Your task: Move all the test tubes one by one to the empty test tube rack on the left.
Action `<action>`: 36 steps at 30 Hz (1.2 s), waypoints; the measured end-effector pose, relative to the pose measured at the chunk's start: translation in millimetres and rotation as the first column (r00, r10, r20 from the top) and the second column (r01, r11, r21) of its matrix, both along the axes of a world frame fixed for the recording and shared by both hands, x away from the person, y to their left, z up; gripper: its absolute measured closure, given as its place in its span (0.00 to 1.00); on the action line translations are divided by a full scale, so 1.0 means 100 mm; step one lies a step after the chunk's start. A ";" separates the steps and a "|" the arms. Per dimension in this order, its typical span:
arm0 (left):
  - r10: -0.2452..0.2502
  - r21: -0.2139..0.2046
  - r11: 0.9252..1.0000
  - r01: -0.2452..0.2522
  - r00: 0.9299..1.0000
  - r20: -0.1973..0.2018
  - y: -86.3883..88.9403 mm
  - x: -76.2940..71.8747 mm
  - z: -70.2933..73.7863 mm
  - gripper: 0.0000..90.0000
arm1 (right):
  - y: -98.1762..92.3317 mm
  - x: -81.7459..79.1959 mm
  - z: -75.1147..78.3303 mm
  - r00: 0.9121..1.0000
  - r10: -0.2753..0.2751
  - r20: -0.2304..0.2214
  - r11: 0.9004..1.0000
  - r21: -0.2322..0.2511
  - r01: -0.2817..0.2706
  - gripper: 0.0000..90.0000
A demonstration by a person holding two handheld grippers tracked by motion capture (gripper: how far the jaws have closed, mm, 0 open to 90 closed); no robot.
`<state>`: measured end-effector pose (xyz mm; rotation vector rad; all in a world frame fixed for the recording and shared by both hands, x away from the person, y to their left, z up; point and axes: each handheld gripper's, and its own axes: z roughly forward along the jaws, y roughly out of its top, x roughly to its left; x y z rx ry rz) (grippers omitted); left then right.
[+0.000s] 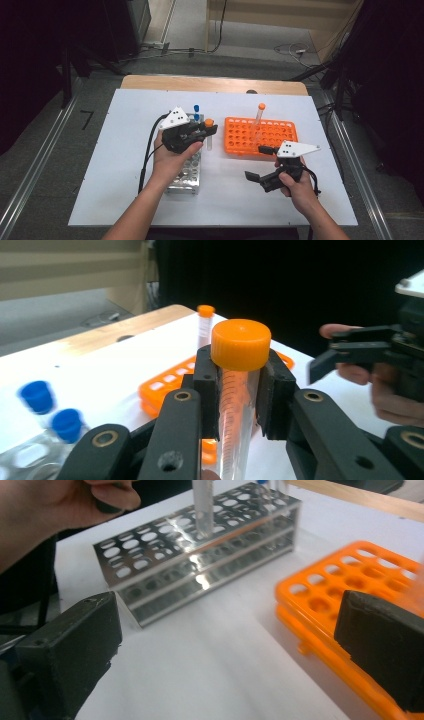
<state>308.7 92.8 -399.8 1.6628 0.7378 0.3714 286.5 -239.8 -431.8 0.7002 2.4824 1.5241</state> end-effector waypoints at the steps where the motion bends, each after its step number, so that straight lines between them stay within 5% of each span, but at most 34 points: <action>1: 0.010 -0.003 1.000 -0.010 1.000 0.001 0.02 0.01 0.00 0.83 | -0.05 -0.01 0.00 1.000 -0.012 0.000 1.000 0.001 0.012 0.00; 9: 0.092 -0.029 0.995 -0.091 0.996 0.014 0.21 0.14 -0.02 0.83 | -0.36 -0.03 -0.01 0.997 -0.082 0.005 0.997 0.014 0.082 0.00; 18: 0.189 -0.038 0.982 -0.187 0.981 0.038 0.24 0.29 -0.11 0.83 | -0.56 -0.02 -0.11 0.988 -0.156 -0.001 0.988 0.004 0.156 0.00; 26: 0.238 -0.016 0.971 -0.238 0.969 0.061 0.20 0.37 -0.19 0.83 | -0.71 -0.03 -0.16 0.980 -0.199 -0.012 0.980 0.008 0.199 0.00; 36: 0.254 0.050 0.965 -0.257 0.965 0.064 0.13 0.39 -0.25 0.83 | -0.74 -0.03 -0.18 0.979 -0.205 -0.016 0.979 0.004 0.205 0.00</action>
